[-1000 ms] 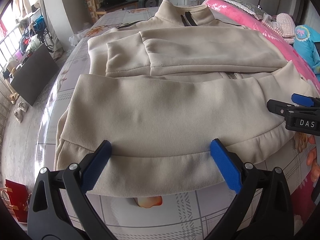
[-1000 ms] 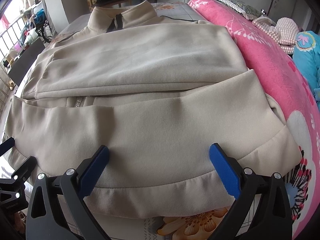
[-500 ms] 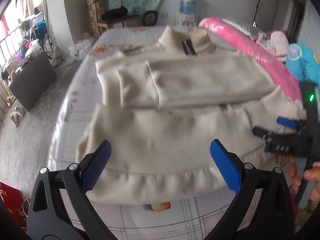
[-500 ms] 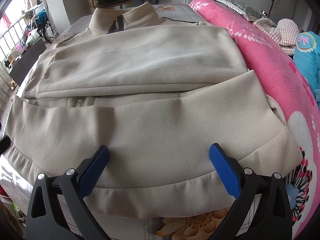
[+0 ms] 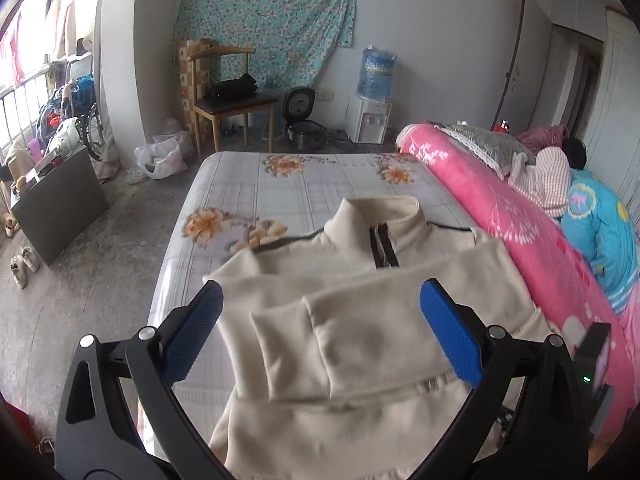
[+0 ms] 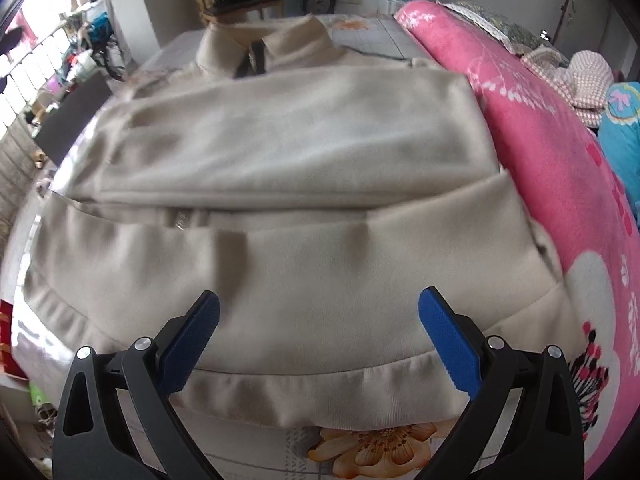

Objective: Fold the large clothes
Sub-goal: 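Move the left tool to the jacket collar and grasp its edge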

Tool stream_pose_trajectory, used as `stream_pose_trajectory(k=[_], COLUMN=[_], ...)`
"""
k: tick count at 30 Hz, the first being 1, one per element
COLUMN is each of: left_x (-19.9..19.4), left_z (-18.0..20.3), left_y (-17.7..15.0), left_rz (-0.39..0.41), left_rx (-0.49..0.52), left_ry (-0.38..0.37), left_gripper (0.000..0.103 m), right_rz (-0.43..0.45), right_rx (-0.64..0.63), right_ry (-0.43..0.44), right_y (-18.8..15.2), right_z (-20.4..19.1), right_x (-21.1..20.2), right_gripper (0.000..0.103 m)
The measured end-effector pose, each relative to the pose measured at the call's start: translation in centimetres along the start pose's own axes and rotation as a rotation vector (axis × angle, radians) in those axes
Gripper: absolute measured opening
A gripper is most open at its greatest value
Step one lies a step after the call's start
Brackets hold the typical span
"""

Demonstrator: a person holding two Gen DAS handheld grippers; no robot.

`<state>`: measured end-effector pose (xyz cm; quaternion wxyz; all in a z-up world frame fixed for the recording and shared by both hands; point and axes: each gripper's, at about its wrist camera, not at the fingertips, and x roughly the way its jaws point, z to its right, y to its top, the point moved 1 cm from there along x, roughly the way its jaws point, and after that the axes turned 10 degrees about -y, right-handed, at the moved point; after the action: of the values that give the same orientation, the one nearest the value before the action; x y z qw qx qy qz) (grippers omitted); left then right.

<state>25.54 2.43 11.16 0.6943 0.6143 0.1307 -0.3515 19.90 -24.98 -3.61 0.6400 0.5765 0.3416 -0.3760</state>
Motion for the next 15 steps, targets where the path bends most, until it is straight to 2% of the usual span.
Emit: stream_pose_trajectory(k=[4,8,9,11,12,15], left_x=[3.4,8.4,9.9,12.7,14.1,18.3], left_z=[-1.0,-1.6,-1.7,-1.9,-1.9,-1.8], left_y=[3.0,5.8,6.7,8.0,8.6,9.6], left_rz=[-0.010,-0.074,-0.089,-0.107,-0.118,-0.168], left_rx=[-0.032,-0.075,-0.084,-0.095,-0.103,-0.118], left_ry=[-0.053,-0.122,-0.141,-0.155,-0.164,-0.179], left_gripper=[0.095,0.093,0.091,0.080,0.079,0.068], right_rz=[0.051,0.098,0.108,0.132,0.134,0.137], right_rx=[0.018,0.033,0.034,0.030,0.037,0.050], right_ry=[0.106,0.156,0.157,0.175,0.174,0.164], right_y=[3.1,8.8,10.5,13.8,15.5,20.8], right_z=[1.0,1.9,2.0,1.9,1.9,1.6], right_x=[-2.4,-3.5,-3.5,-3.5,-3.1,-0.9], right_gripper=[0.097,0.097,0.097,0.097,0.097,0.097])
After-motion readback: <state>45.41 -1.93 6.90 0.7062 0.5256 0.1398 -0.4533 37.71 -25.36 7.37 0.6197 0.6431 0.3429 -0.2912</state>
